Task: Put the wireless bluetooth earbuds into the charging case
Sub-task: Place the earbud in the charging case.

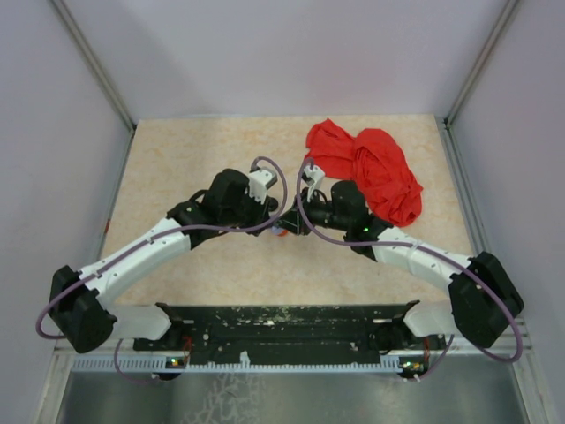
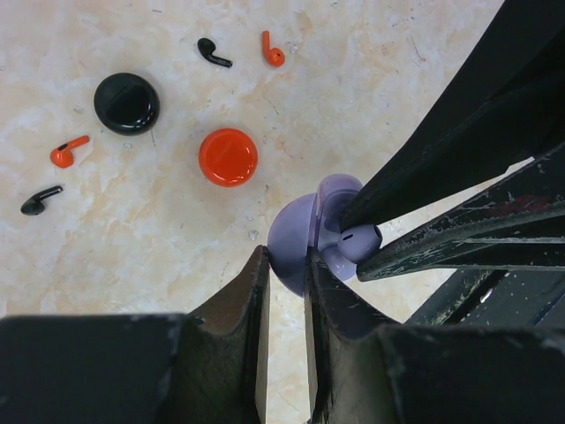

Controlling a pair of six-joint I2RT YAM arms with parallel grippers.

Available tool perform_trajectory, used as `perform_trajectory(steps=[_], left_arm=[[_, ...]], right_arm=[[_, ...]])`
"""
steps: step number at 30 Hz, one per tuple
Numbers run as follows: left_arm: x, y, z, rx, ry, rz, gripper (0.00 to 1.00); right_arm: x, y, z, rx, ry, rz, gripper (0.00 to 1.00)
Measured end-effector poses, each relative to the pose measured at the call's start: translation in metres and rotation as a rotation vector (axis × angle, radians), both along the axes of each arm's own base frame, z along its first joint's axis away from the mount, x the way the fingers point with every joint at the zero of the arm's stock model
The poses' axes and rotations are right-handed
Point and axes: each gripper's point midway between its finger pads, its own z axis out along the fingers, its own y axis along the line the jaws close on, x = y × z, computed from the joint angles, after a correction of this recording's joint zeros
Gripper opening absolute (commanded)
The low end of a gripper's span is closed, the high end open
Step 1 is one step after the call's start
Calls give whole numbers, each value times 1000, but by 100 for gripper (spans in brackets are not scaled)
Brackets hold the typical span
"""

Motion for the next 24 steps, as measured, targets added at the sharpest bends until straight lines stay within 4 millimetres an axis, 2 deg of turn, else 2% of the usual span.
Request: perform_trajectory(steps=[16,24], left_arm=[[0,-1,2,-12,-6,-1,0],[-5,-3,0,-24,15,-22,0]], right_arm=[[1,-3,2,-15,-27,-16,31],[2,-3,2,-21,-40,-14,33]])
